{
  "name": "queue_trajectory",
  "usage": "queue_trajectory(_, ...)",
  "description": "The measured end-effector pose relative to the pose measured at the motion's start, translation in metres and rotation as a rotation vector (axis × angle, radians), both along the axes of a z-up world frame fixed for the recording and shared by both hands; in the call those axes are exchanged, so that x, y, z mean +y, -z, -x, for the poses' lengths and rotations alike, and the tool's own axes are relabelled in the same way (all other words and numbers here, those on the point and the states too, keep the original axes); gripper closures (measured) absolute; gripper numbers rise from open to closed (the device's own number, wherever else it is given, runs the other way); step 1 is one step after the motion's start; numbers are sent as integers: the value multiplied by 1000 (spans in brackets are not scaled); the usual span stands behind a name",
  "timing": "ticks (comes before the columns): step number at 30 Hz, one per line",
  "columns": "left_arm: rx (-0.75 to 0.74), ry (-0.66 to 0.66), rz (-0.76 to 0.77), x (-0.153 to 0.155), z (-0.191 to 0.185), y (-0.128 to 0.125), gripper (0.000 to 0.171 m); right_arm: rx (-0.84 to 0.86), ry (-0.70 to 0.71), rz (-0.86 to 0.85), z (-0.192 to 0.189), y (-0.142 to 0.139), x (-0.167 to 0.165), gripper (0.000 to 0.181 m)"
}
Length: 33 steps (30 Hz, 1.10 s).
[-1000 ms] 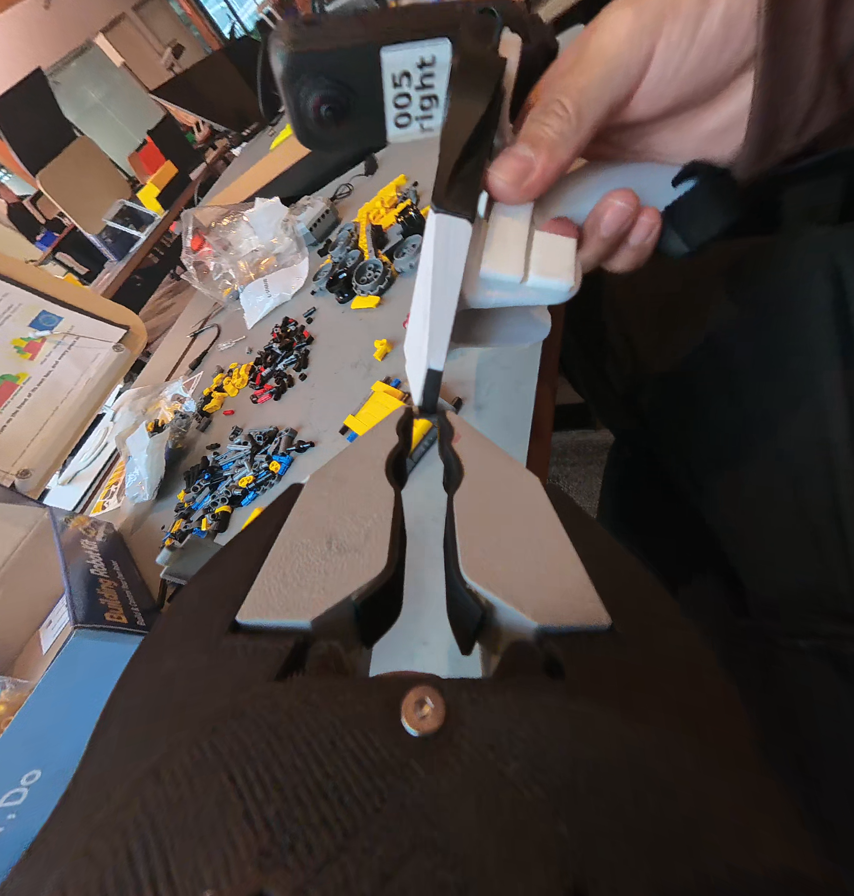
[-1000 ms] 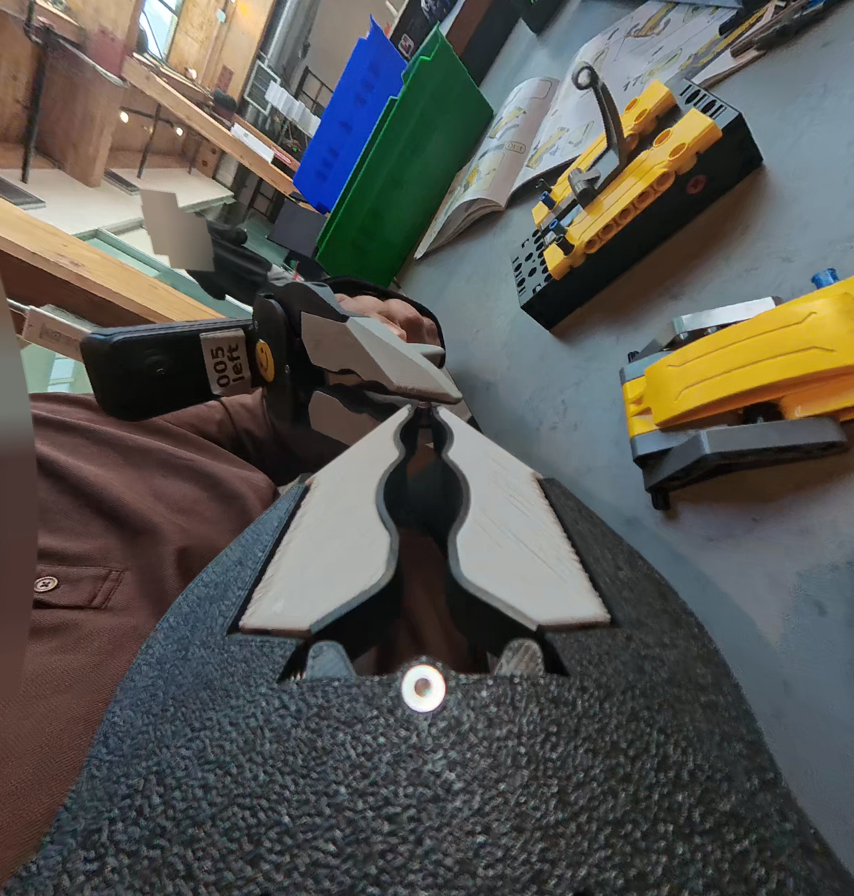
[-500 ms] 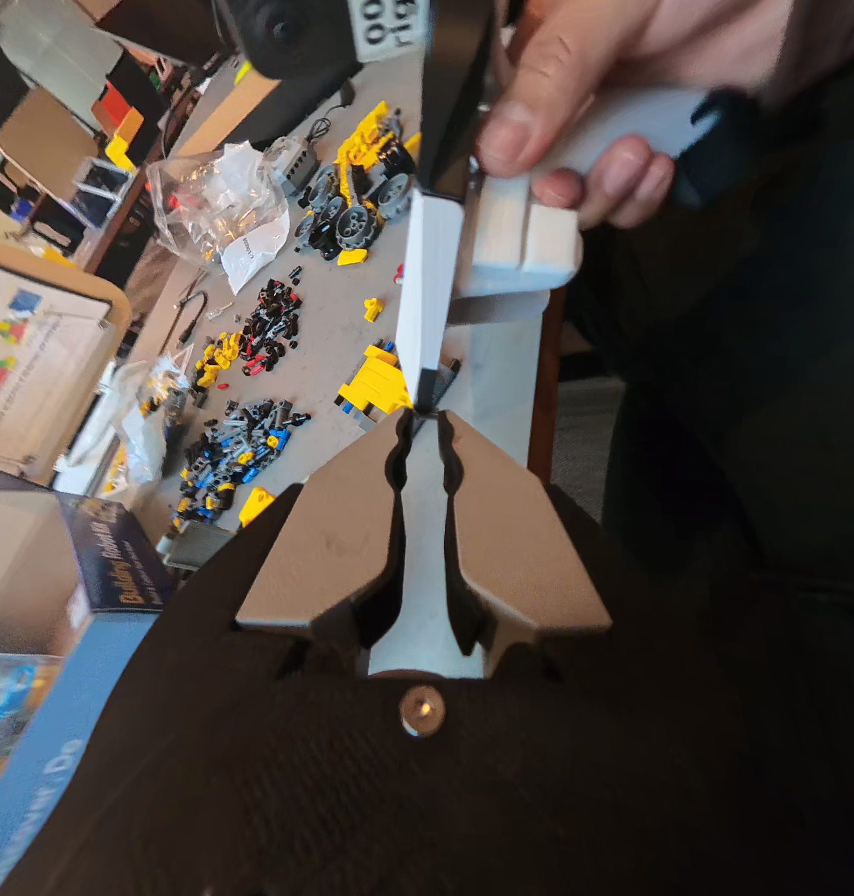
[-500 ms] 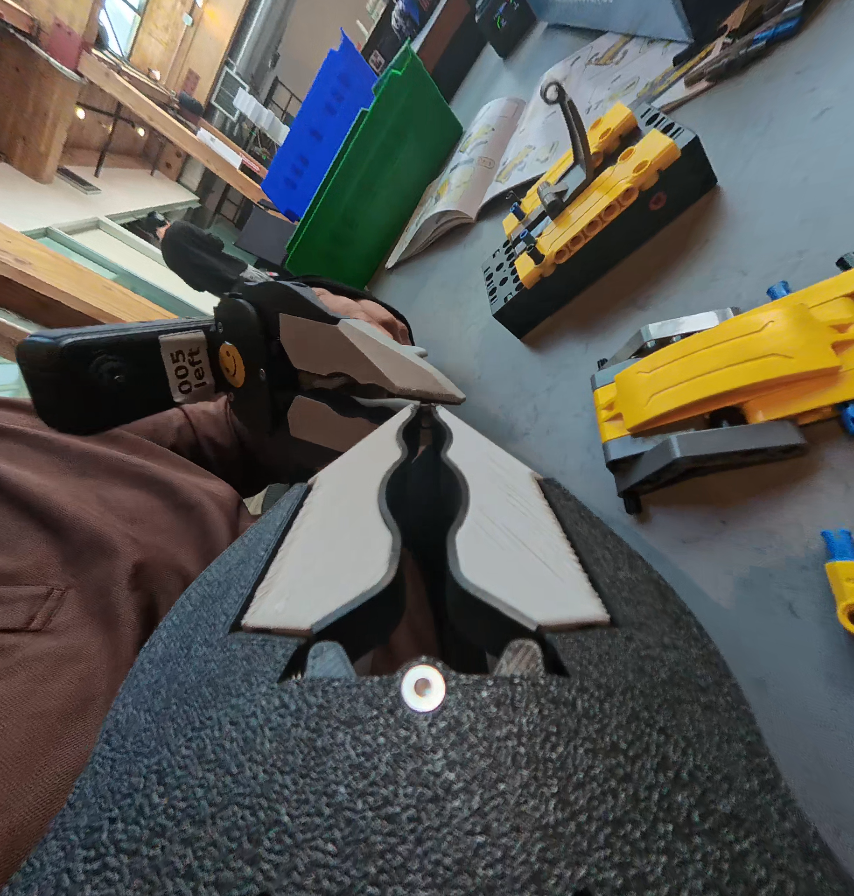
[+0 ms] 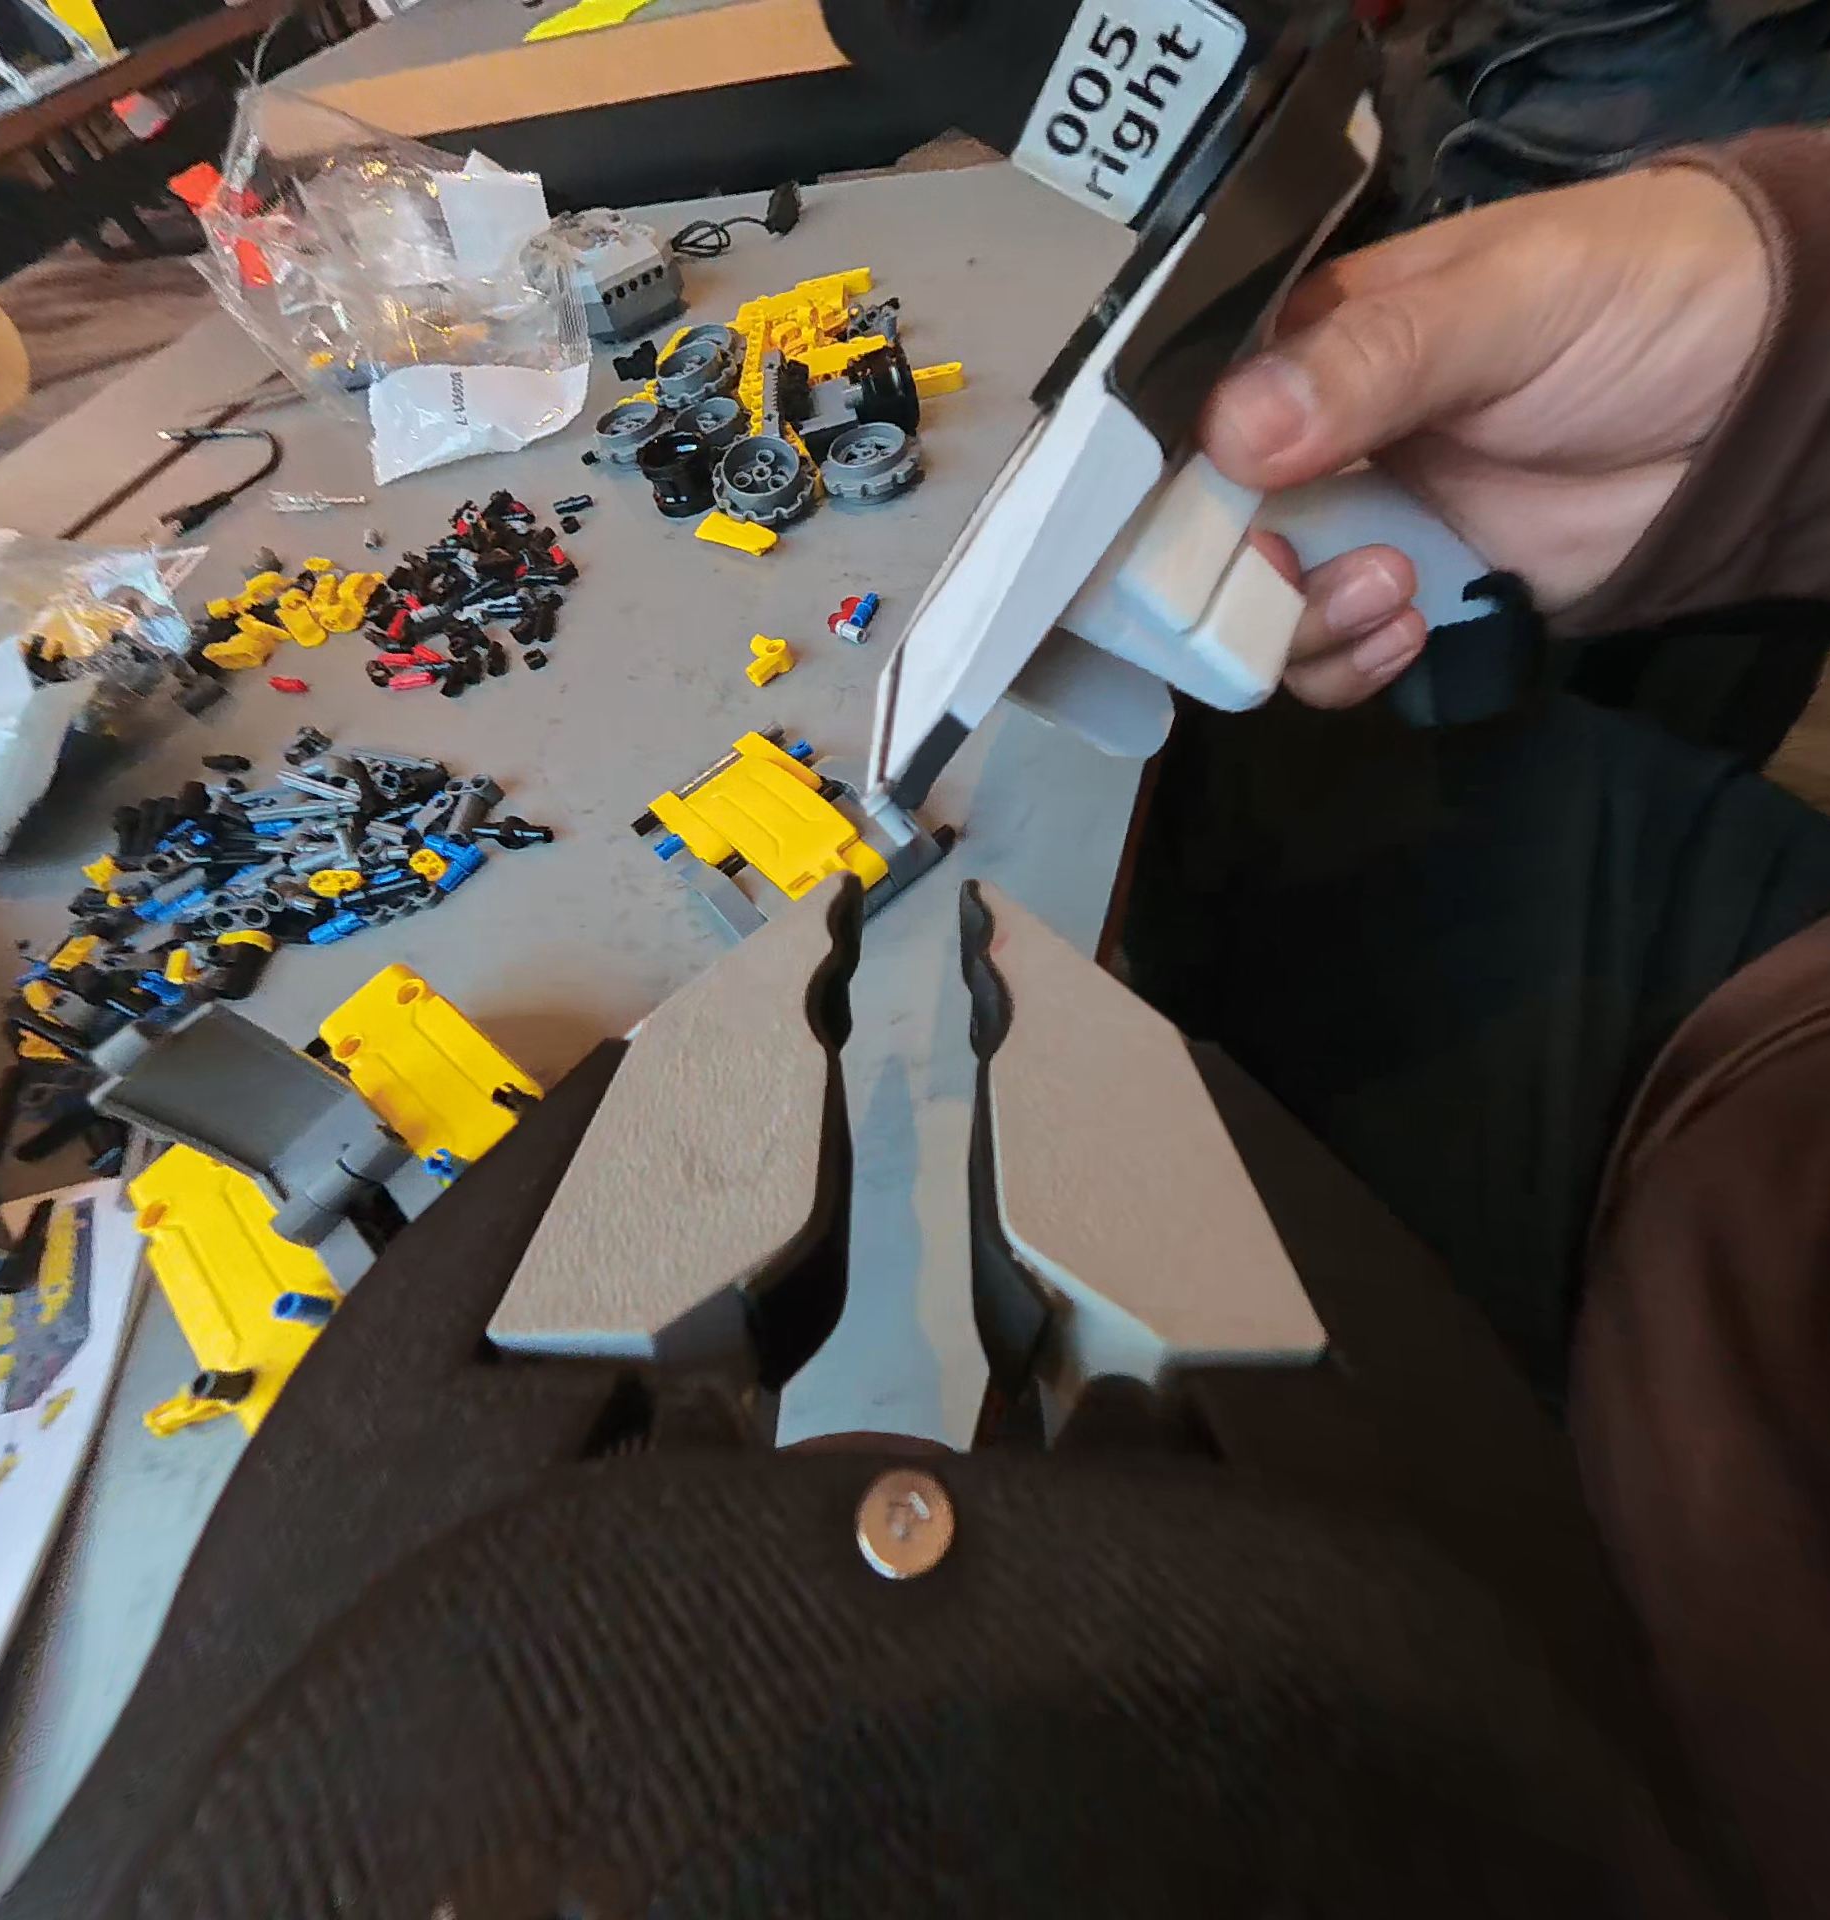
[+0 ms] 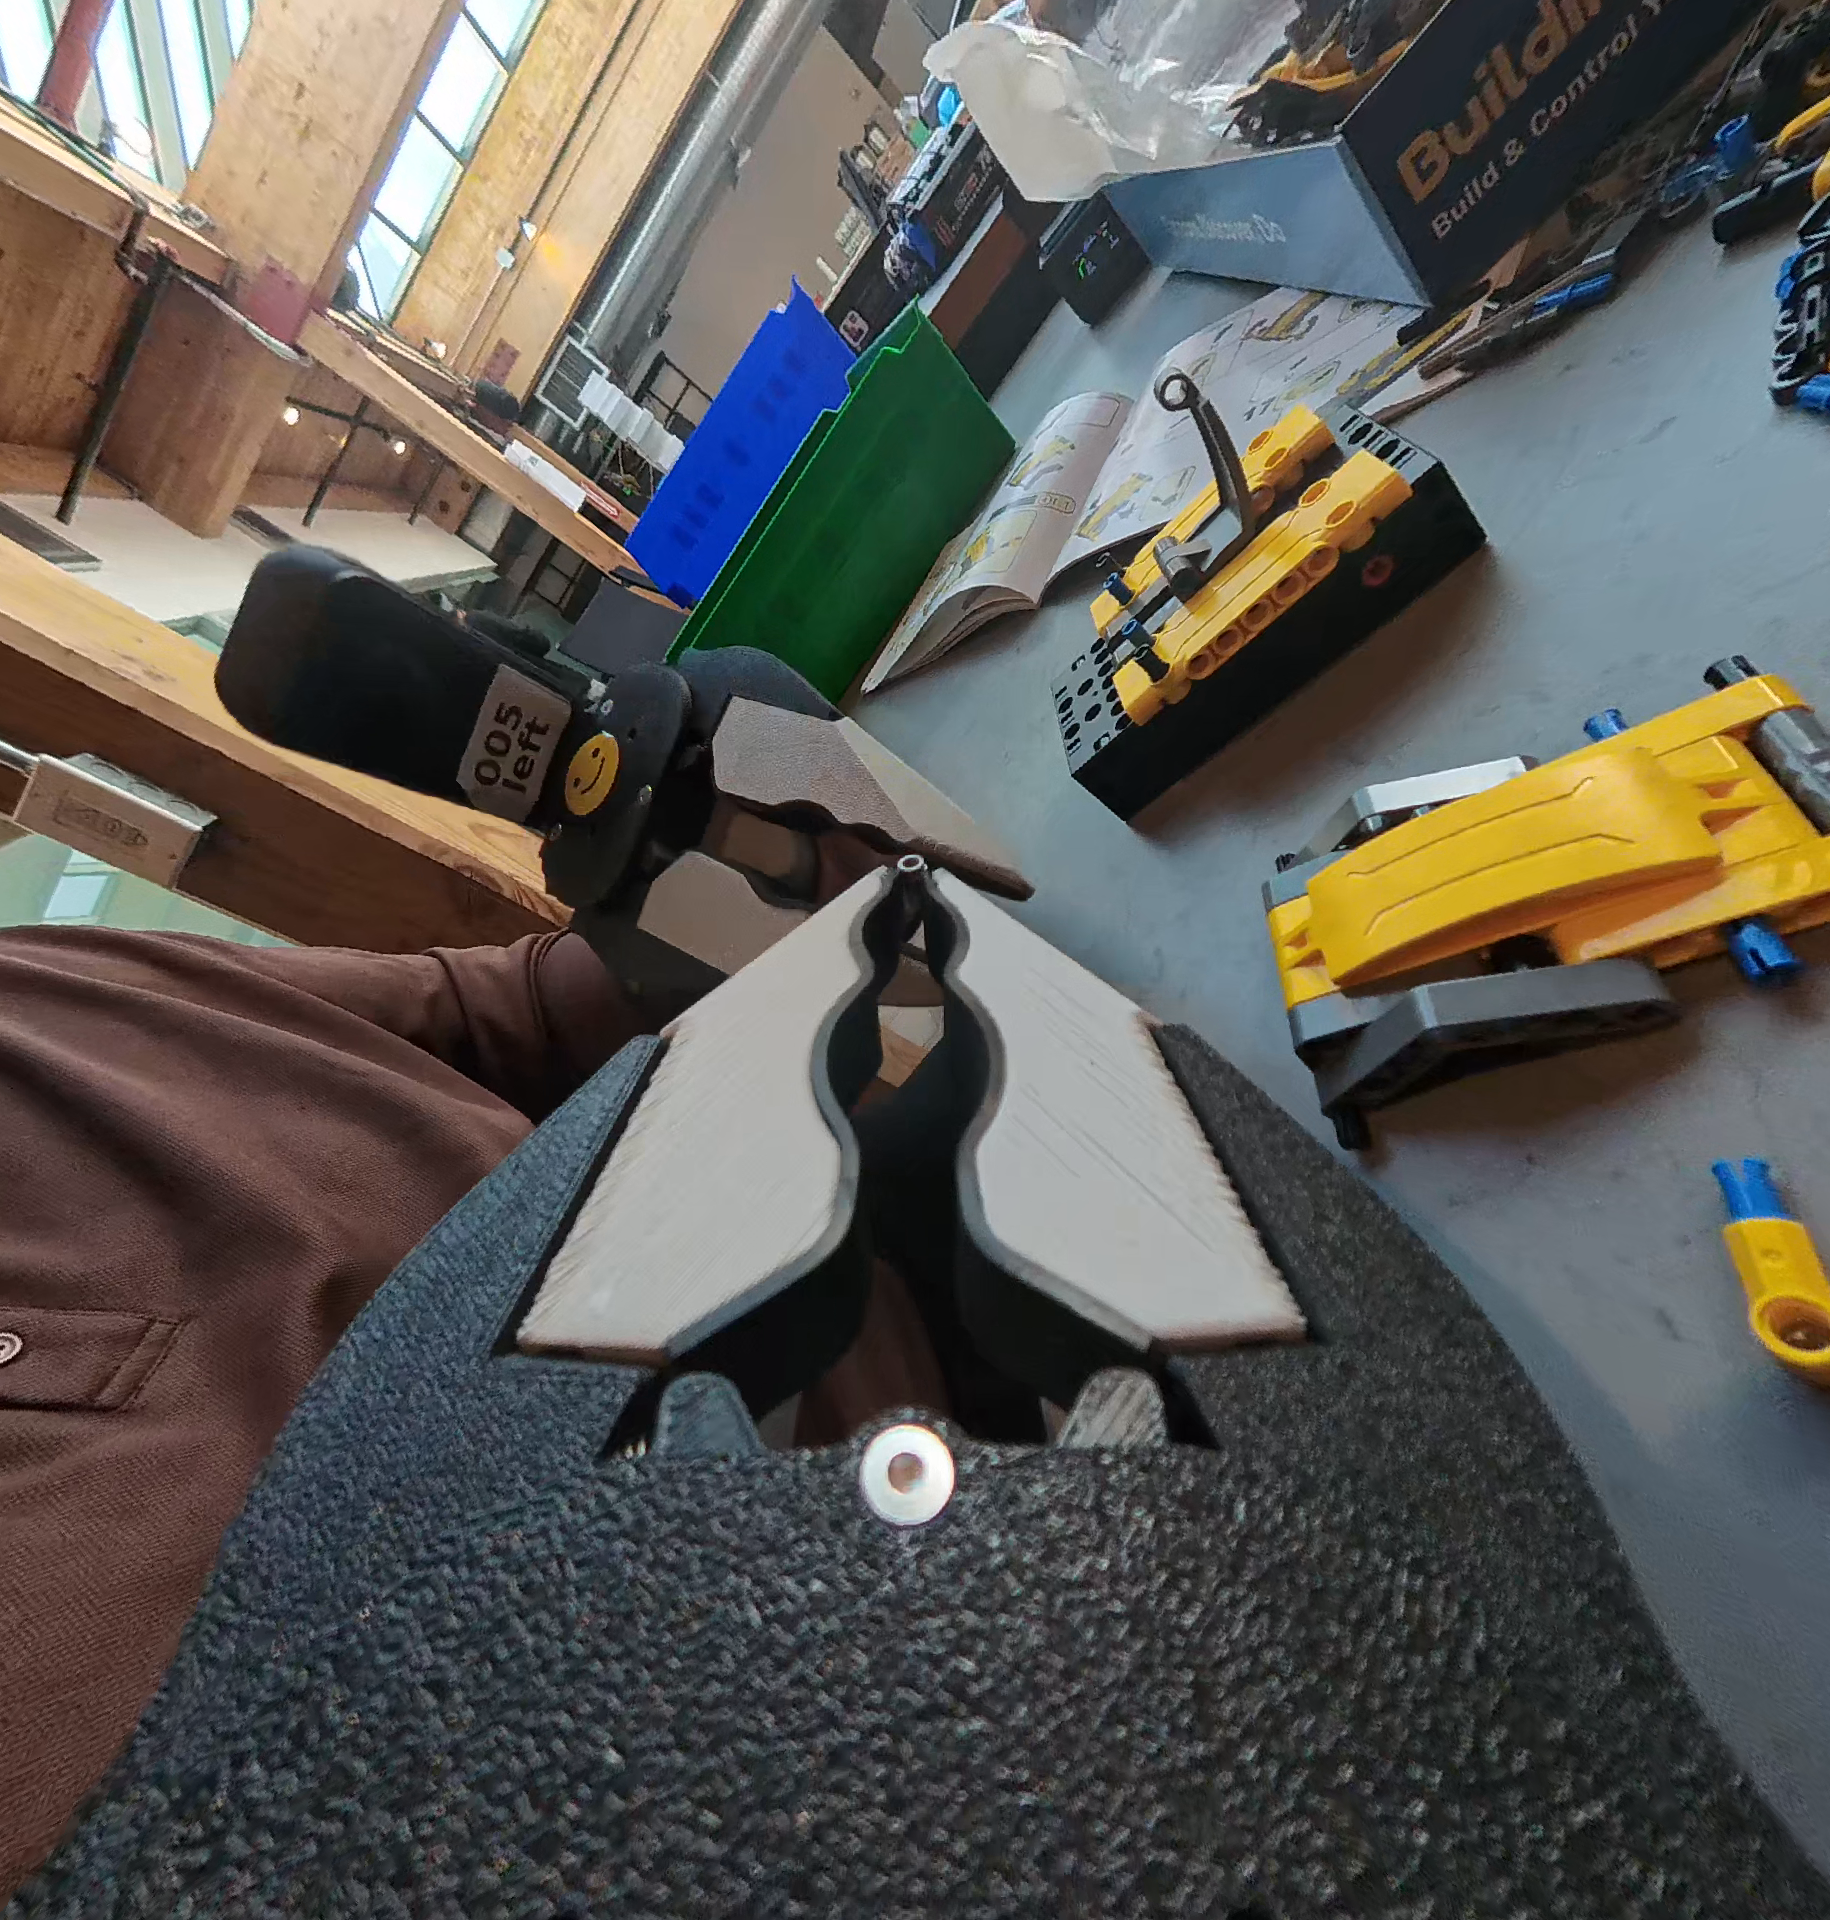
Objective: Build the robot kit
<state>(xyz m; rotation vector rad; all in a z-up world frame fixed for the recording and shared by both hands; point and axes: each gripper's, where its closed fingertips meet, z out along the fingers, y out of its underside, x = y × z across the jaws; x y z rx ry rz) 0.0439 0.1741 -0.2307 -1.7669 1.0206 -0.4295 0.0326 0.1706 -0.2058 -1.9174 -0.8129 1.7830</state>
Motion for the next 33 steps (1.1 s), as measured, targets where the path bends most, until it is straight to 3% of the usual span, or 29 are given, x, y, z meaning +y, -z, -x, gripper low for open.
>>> queue_trajectory(5, -105, -16, 98, -1, -1, -4, 161, -19, 7, -35, 2, 2, 0, 179)
queue_trajectory(17, -123, -69, 69, 2, 1, -8, 169, -28, 20, -75, 6, 3, -2, 179)
queue_trajectory(22, -51, -79, 65, 4, 4, -1, 170, -91, 14, -134, 5, 9, -2, 181)
queue_trajectory(27, 108, -88, -43, 5, 7, 5, 170, -168, 22, -264, 3, 12, 0, 179)
queue_trajectory(33, 139, -75, -69, 3, 4, 6, 170, -262, 19, -429, 2, 15, -1, 176)
